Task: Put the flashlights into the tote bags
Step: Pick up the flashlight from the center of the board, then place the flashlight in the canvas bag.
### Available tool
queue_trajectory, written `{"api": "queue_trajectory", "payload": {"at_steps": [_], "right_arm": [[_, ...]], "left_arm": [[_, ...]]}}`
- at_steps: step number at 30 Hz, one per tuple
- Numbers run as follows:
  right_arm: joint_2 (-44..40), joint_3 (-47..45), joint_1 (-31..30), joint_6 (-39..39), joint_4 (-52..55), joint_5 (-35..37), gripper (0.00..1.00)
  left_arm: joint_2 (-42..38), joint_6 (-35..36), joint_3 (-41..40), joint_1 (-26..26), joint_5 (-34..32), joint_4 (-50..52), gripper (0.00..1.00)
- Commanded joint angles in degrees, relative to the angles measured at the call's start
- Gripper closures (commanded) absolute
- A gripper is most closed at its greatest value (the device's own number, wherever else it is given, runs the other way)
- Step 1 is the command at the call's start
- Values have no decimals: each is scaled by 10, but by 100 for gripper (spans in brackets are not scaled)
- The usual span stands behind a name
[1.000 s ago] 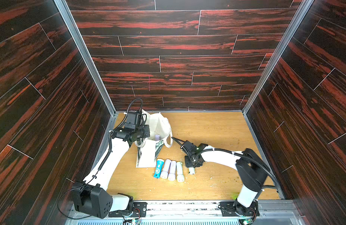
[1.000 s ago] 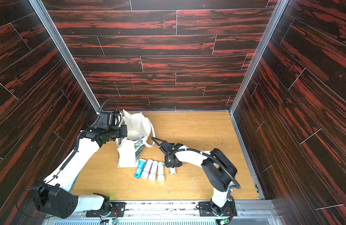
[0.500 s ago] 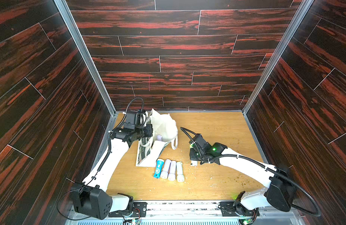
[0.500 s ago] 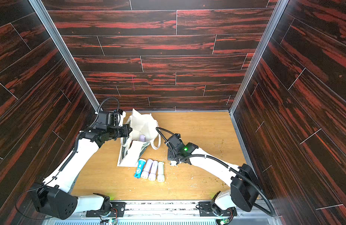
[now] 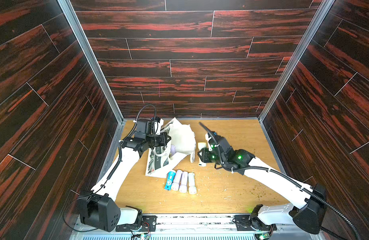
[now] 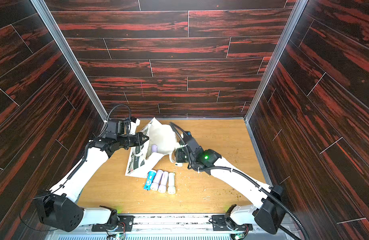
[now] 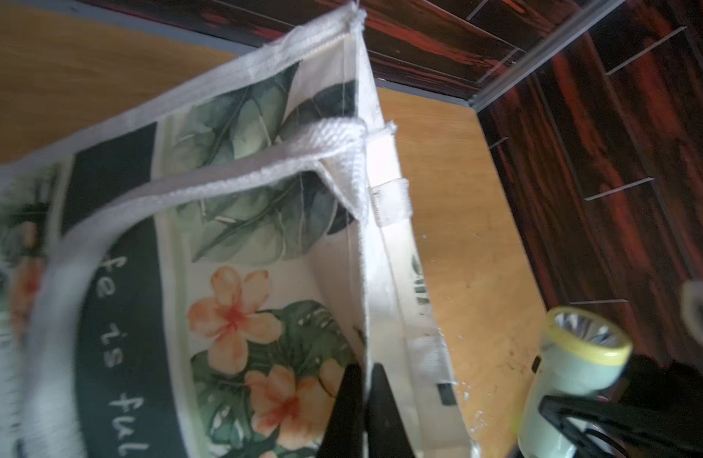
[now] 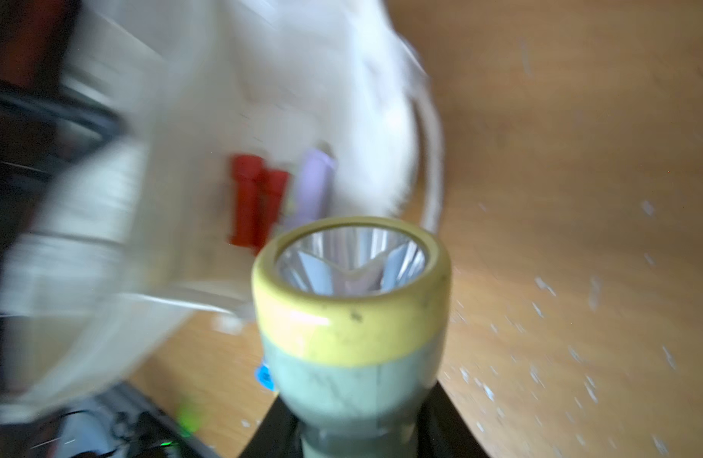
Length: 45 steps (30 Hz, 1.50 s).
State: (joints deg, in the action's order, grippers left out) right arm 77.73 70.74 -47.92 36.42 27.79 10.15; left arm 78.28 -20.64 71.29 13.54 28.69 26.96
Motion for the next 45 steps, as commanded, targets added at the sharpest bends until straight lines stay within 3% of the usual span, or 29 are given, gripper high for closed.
{"api": "queue_trajectory", "payload": {"at_steps": [1,4,14,26,45], "right_arm": [[25,30,24,-39,-46,-83,100],[56,64,44,-61,-50,-139,100],[171,159,54,-110,-26,-155,100],[269,192,53,-104,-50,-180,100],[382,223,38,-77,-71,-208,100]], "left_arm": [[-7,-4,-4,6,54,-30,100],[-9,-4,-10,6,66,-35,100],[-11,-6,-17,7,90,-46,100],[-2,-69,-33,7,122,-98,100],[12,-64,-26,6,129,-88,100]]}}
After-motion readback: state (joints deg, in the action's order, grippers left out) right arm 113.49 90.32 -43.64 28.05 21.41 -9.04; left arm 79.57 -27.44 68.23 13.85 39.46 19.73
